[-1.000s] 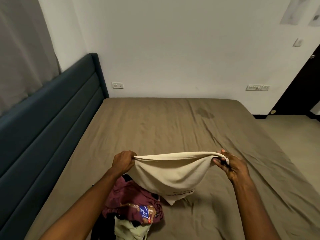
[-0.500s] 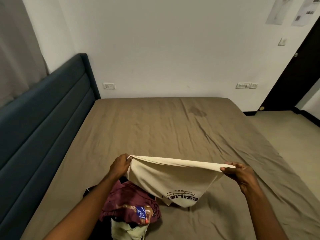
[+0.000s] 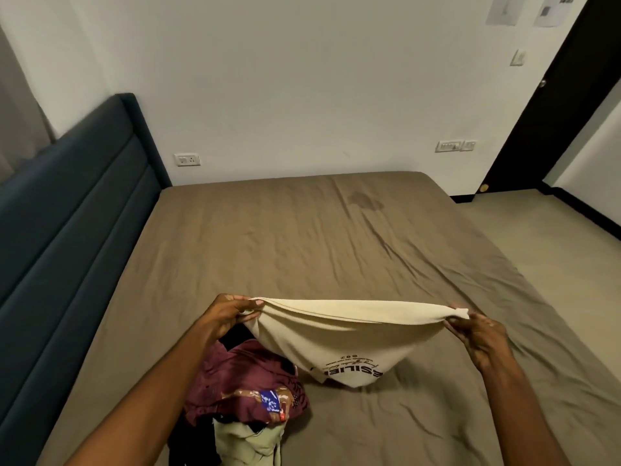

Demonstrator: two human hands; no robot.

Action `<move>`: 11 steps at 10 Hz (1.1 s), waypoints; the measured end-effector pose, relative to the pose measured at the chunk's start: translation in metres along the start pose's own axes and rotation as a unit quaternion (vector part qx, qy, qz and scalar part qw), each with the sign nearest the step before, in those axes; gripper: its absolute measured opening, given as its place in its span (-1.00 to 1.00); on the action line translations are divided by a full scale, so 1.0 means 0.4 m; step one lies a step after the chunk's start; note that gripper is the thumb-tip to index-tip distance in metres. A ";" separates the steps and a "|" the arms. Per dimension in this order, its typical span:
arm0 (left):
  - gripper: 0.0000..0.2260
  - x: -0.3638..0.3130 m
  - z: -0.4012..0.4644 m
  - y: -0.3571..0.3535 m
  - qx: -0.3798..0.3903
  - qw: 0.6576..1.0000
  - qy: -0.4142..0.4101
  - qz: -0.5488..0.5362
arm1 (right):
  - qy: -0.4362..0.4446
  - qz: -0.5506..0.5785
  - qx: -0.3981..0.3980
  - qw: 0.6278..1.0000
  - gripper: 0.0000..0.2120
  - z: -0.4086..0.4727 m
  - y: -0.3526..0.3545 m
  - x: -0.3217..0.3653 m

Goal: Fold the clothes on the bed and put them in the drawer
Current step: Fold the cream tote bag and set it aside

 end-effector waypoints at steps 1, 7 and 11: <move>-0.93 -0.014 0.014 0.001 0.006 1.000 0.012 -0.025 | -0.022 -0.019 -0.004 1.000 -0.86 -0.077 0.001 0.050; -0.85 -0.078 0.003 -0.219 -0.034 0.931 -0.119 0.343 | 0.153 -0.232 -0.129 0.952 -0.74 -0.028 0.198 0.105; -0.81 -0.068 0.023 -0.560 -0.255 0.843 -0.194 0.431 | 0.015 -0.108 0.022 0.994 -0.95 0.338 0.355 0.207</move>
Point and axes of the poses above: each hand's wrist, its own z-axis towards the middle knuckle, its own y-axis out of the back of the hand, x = y × z, the point moved 2 cm from there along z, towards the middle knuckle, and after that the axes turned 2 degrees about z, right-handed, at the moved point
